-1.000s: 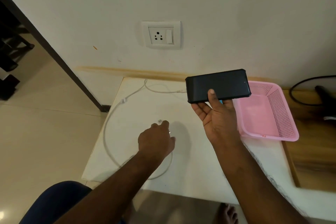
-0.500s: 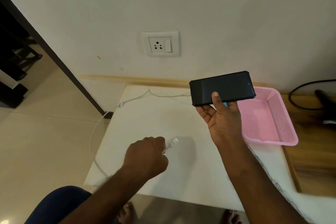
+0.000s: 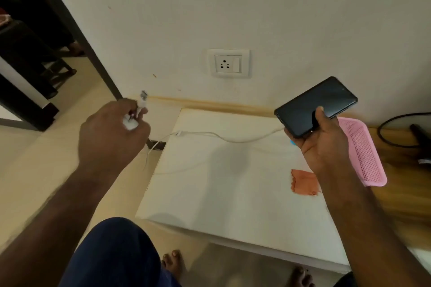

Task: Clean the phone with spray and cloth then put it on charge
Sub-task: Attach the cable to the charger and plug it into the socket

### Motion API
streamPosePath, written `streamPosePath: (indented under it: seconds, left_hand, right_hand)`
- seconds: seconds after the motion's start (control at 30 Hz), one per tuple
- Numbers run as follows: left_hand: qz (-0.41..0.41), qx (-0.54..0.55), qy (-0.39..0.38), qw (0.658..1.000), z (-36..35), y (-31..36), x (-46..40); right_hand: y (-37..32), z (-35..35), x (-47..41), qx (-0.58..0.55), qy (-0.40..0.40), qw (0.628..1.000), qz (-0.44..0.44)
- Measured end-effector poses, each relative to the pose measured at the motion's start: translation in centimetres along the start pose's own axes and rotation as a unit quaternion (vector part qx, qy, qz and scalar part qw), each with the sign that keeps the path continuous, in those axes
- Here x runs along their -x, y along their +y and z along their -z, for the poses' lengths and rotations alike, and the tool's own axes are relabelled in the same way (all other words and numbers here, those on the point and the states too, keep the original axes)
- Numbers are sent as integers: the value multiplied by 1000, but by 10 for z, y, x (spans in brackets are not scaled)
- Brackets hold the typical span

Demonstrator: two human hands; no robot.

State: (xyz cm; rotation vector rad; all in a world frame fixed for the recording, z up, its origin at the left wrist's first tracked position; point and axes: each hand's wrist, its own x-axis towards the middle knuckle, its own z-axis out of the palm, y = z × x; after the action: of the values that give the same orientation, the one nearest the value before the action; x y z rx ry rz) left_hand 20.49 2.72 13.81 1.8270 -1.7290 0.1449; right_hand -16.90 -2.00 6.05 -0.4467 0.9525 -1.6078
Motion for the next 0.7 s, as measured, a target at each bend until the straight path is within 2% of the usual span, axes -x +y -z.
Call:
streamPosePath:
  seconds: [0.13,0.23,0.33,0.43,0.6,0.7]
  left_hand:
    - [-57,-55,46,996,6,3,-11]
    - [-93,-39,43,994,14,8,-20]
    - [-111,-33,74,991,25,13,-32]
    - [-92,-19,95,991,43,19,-44]
    - [-107,22,127,986,69,29,-64]
    - [-96,37,114,988,80,38,-76]
  right_hand:
    - [0,-6,9,19,-10,998,-66]
    - [1,-13,18,38,-26,994,-95]
    - [-3,-18,25,44,-34,991,-119]
    - [-11,-20,33,80,-54,988,-122]
    - [-33,-13,39,214,-64,970,-99]
    - [-41,-10,41,283,-68,954,-70]
